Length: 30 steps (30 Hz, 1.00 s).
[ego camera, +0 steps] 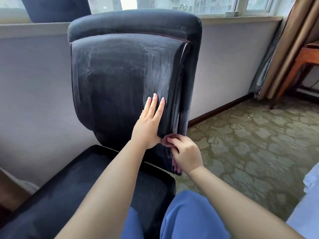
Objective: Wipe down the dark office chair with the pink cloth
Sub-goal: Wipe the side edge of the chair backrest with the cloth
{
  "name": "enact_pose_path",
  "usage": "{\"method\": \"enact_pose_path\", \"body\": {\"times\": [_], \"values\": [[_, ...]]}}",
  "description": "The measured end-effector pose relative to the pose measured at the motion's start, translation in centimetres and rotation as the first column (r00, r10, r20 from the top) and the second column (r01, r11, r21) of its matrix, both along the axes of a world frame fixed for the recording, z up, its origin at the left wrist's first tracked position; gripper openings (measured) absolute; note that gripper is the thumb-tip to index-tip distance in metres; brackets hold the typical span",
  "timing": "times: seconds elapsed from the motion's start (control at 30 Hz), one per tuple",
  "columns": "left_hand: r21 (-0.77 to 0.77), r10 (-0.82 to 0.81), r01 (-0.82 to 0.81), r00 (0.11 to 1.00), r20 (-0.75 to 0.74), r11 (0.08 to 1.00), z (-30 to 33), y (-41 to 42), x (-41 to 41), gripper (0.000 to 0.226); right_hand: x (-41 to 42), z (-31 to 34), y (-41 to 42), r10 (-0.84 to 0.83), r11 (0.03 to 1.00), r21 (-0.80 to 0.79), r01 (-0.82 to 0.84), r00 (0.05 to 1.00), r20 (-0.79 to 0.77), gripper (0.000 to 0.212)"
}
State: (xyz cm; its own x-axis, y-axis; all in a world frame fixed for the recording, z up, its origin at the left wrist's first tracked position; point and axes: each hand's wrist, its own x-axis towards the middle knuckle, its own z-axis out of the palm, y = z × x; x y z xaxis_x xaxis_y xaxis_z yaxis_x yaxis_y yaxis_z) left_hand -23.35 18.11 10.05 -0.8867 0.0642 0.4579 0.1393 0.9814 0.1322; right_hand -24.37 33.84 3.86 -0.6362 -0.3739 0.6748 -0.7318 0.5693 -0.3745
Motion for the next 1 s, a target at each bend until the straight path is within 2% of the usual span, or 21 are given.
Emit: {"method": "enact_pose_path", "body": {"times": [0.07,0.13,0.2,0.3,0.37,0.47,0.63,0.77,0.93,1.0], "values": [[0.012,0.004,-0.004,1.000,0.006,1.000,0.0,-0.3,-0.5,0.138,-0.7,0.8,0.1,-0.001,0.997,-0.078,0.002,1.000,0.005,0.030],[0.014,0.017,-0.018,0.999,0.026,1.000,0.1,-0.6,-0.9,0.142,-1.2,1.6,-0.6,-0.040,0.974,-0.219,0.055,0.996,0.074,0.027],[0.011,0.037,-0.038,0.999,0.022,0.999,0.0,-0.8,-1.4,0.138,-1.4,1.8,-2.0,-0.061,0.947,-0.303,0.103,0.987,0.146,0.023],[0.026,0.059,-0.058,0.998,-0.028,0.998,-0.3,-1.2,-2.3,0.127,-1.4,2.1,-3.9,-0.033,0.898,-0.415,0.148,0.962,0.272,0.034],[0.025,0.075,-0.074,0.997,-0.026,0.997,-0.4,-1.7,-2.9,0.130,-2.1,2.3,-5.0,-0.020,0.840,-0.500,0.212,0.932,0.361,0.028],[0.005,0.106,-0.106,0.994,-0.016,0.994,-0.5,-2.5,-4.0,0.136,-3.5,2.1,-6.3,-0.056,0.822,-0.509,0.256,0.926,0.374,0.017],[-0.007,0.168,-0.168,0.986,-0.010,0.986,-0.2,-3.9,-4.9,0.138,-5.4,0.4,-7.8,-0.037,0.872,-0.450,0.194,0.942,0.335,0.009],[-0.013,0.174,-0.174,0.985,-0.013,0.985,-0.4,-4.9,-5.1,0.137,-5.3,-1.5,-8.8,-0.025,0.870,-0.452,0.199,0.931,0.364,0.008],[0.026,0.130,-0.129,0.991,-0.038,0.991,-1.3,-5.8,-4.8,0.135,-6.2,1.3,-9.0,-0.050,0.839,-0.513,0.182,0.964,0.261,0.012],[0.022,0.113,-0.113,0.993,-0.041,0.993,-1.6,-5.9,-4.5,0.135,-6.2,1.8,-9.1,-0.030,0.820,-0.544,0.179,0.962,0.270,0.011]]}}
